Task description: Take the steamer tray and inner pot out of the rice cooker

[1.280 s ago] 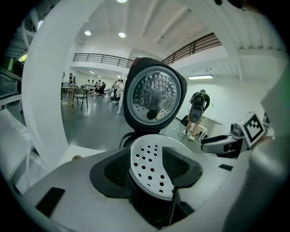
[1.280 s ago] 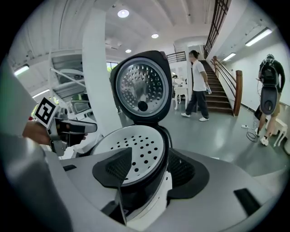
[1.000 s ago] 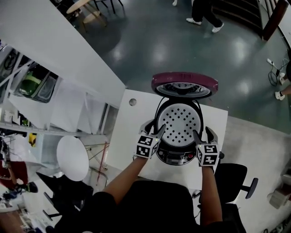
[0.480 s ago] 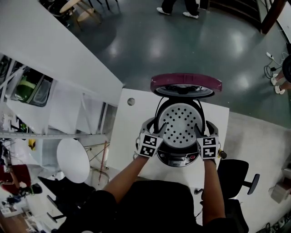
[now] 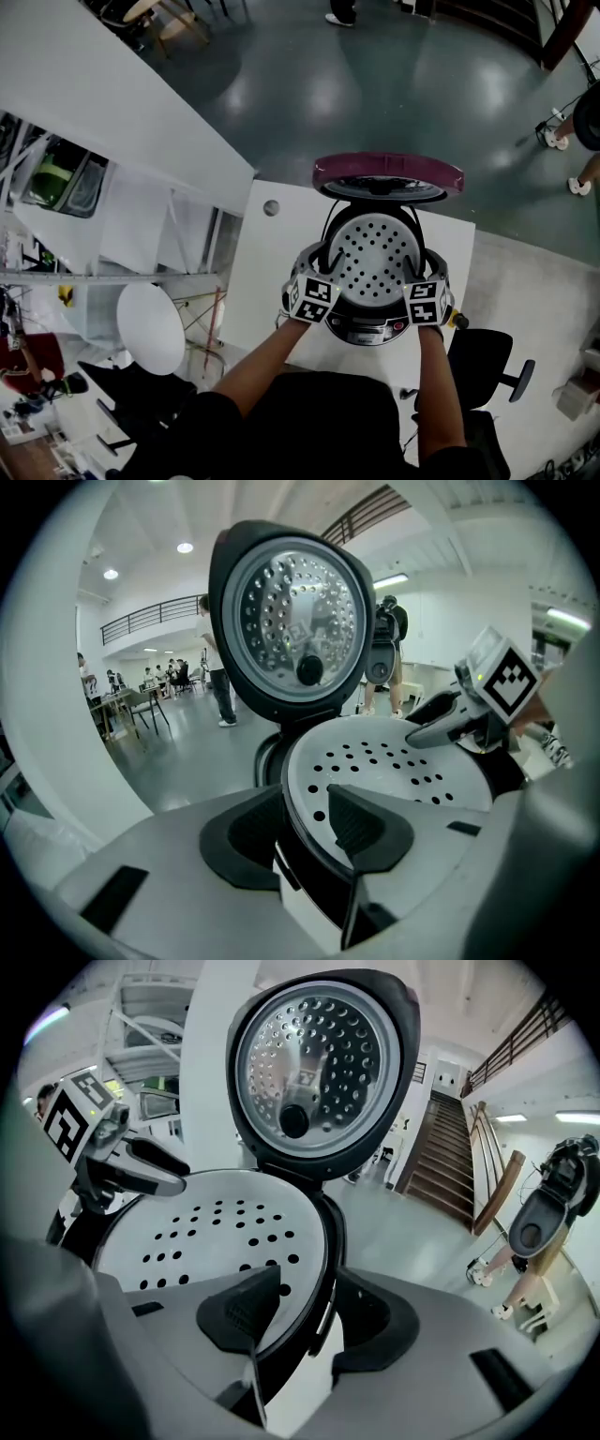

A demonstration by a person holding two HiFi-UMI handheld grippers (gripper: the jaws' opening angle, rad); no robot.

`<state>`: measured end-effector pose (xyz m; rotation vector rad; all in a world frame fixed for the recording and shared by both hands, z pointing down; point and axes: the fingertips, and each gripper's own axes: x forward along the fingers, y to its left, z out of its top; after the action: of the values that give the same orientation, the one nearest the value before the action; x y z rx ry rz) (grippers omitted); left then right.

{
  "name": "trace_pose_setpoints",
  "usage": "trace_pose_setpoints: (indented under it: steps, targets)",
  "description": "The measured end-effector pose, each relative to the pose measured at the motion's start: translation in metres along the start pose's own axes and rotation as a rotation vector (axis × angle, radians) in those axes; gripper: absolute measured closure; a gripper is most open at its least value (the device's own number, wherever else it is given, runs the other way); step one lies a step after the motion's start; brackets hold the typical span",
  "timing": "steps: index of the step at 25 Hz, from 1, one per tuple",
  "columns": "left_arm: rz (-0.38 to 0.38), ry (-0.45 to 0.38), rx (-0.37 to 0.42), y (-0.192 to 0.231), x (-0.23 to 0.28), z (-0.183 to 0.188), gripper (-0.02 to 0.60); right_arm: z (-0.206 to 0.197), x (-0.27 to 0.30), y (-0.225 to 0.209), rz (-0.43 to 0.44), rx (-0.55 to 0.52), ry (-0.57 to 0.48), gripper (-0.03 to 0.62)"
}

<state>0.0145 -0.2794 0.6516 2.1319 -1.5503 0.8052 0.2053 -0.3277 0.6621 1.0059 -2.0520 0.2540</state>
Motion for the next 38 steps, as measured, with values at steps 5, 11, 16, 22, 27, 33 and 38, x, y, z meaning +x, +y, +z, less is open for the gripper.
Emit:
trace_pose_setpoints:
  steps: [5,11,16,22,27,33,38]
  targets:
    - [0.013,0.012,-0.014,0.006,-0.001,-0.002,0.491,0.004,-0.001,-0.002,-0.015,-0.008,-0.012,0.446]
    - [0.032,0.011,-0.013,0.006,-0.004,0.000,0.495,0.012,-0.010,0.000,-0.014,-0.016,-0.038,0.496]
    - [0.033,0.009,-0.031,0.006,-0.004,-0.002,0.495,0.021,-0.016,-0.002,-0.028,-0.014,-0.073,0.511]
    - [0.018,-0.001,-0.070,0.005,-0.008,0.002,0.495,0.031,-0.024,-0.003,-0.034,0.011,-0.135,0.534]
    - [-0.007,-0.013,-0.059,-0.002,-0.009,0.004,0.483,0.043,-0.037,-0.006,-0.005,0.073,-0.274,0.557]
    - [0.010,-0.004,-0.062,-0.001,-0.008,0.004,0.485,0.044,-0.042,-0.007,-0.001,0.086,-0.303,0.560]
    - [0.030,-0.008,-0.068,-0.001,-0.015,0.007,0.503,0.047,-0.045,-0.007,0.000,0.088,-0.310,0.560]
